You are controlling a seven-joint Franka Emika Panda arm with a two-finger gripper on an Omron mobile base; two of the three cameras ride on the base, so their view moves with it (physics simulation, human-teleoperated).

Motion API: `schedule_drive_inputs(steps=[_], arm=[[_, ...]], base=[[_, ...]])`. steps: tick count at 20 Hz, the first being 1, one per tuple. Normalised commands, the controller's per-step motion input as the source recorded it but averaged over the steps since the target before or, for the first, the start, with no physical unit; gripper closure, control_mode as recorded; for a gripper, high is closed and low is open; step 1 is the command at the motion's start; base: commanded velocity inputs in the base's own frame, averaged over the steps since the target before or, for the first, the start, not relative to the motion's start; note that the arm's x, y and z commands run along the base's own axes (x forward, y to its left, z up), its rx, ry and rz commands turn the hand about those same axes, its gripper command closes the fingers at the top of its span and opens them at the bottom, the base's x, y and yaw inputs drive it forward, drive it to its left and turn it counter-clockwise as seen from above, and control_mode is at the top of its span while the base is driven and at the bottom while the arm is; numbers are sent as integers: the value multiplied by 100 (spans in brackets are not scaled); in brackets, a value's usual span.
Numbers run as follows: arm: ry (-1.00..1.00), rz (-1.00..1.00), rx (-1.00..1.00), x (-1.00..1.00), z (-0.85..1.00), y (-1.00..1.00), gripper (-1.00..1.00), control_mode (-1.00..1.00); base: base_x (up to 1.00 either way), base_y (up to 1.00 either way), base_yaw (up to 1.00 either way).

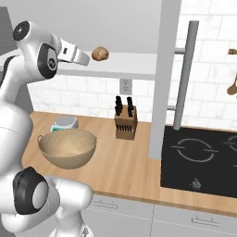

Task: Open the cabinet, pick up the bread from the cabinet and place it in the basket. Then move the basket to the dining counter.

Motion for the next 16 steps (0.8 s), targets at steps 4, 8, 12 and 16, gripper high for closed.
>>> schedule_drive_inputs(steps=[4,8,12,16], arm=[[0,1,4,63,26,-15,-100,-100],[0,1,1,60,0,-11,-100,-100],[-1,2,0,9,-17,0,-100,-100],[-4,0,0,18,-11,0,-100,-100]], base=[[0,0,0],[0,0,0],[0,0,0],[0,0,0]])
